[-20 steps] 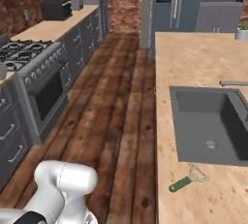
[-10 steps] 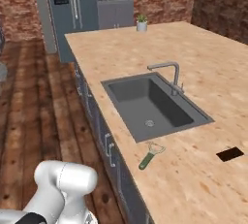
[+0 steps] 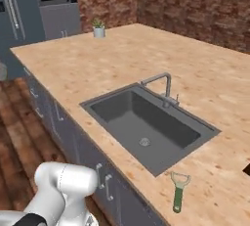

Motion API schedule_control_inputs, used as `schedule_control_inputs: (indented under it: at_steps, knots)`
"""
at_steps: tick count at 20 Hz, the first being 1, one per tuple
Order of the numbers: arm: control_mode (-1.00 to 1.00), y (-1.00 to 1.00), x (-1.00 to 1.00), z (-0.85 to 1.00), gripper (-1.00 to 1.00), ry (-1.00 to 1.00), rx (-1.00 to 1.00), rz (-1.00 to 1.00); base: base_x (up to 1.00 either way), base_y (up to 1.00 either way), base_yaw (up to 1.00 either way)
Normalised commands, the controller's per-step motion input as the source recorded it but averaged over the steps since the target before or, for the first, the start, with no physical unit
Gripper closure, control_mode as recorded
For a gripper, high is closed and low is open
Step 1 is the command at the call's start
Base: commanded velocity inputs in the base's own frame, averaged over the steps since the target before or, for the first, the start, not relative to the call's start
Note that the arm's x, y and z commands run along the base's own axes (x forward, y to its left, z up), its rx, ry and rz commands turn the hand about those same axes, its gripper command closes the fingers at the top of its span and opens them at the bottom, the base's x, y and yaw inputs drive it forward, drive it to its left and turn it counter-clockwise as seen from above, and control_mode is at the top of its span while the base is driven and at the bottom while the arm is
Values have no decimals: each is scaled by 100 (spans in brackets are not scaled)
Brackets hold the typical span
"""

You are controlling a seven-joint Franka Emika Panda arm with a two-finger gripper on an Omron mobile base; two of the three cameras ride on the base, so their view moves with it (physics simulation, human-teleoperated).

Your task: Open the cabinet. Pick the spray and place it next to the sink. Then close the cabinet.

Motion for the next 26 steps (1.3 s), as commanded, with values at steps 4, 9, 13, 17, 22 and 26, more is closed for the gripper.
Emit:
schedule_control_inputs:
  at_steps: [4, 9, 13, 17, 22, 26]
  knots:
    - [100, 0, 0, 0, 100, 0, 0, 0, 47, 81, -77]
    - [100, 0, 0, 0, 100, 0, 0, 0, 37, 84, -83]
    - [100, 0, 0, 0, 100, 0, 0, 0, 20, 100, -72]
    - [100, 0, 0, 0, 100, 0, 0, 0, 4, 100, -60]
    - [100, 0, 0, 0, 100, 0, 0, 0, 3, 72, -33]
    - [100, 0, 0, 0, 100, 0, 0, 0, 29, 19, -12]
